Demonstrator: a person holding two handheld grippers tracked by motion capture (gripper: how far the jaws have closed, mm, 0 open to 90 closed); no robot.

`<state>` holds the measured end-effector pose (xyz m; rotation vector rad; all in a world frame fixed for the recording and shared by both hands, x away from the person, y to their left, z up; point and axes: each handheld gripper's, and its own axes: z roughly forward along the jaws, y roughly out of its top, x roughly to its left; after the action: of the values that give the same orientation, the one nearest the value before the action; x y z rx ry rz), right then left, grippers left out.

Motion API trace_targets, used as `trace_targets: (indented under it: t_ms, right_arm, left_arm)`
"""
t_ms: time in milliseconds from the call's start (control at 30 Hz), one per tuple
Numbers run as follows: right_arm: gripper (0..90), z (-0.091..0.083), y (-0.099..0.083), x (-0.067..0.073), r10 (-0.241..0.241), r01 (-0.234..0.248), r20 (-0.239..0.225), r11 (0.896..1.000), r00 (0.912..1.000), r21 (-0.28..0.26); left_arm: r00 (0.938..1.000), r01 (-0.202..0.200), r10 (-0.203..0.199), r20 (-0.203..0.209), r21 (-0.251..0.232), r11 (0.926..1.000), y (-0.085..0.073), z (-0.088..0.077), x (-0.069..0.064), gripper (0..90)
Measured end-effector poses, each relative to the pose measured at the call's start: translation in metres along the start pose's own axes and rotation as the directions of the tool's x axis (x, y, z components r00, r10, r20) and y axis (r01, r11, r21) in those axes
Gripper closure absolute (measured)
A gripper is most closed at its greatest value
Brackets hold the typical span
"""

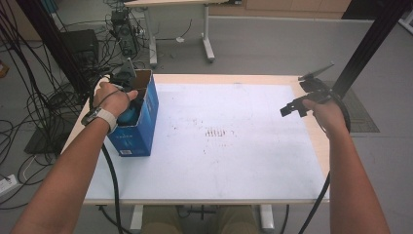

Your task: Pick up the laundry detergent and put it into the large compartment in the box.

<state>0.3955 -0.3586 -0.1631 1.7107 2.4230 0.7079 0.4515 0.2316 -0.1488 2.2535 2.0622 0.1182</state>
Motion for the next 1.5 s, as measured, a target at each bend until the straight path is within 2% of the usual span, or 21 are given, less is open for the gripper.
trace_targets:
  t_ms: [1267,1500]
  right_arm:
    - [6.5,-0.0006,-0.0024,-0.0029,0.007,-0.007,-0.001,1.0,1.0,0.0]
    - [6.5,-0.0003,-0.0029,-0.0038,0.009,-0.009,-0.001,1.0,1.0,0.002]
  left_arm:
    - [1.0,0.009,-0.009,0.003,0.0,1.0,0.0006,0.0015,-0.0008,36.9]
    - [0.9999,0.016,-0.016,0.003,0.003,0.9999,0.0005,0.002,0.0015,31.9]
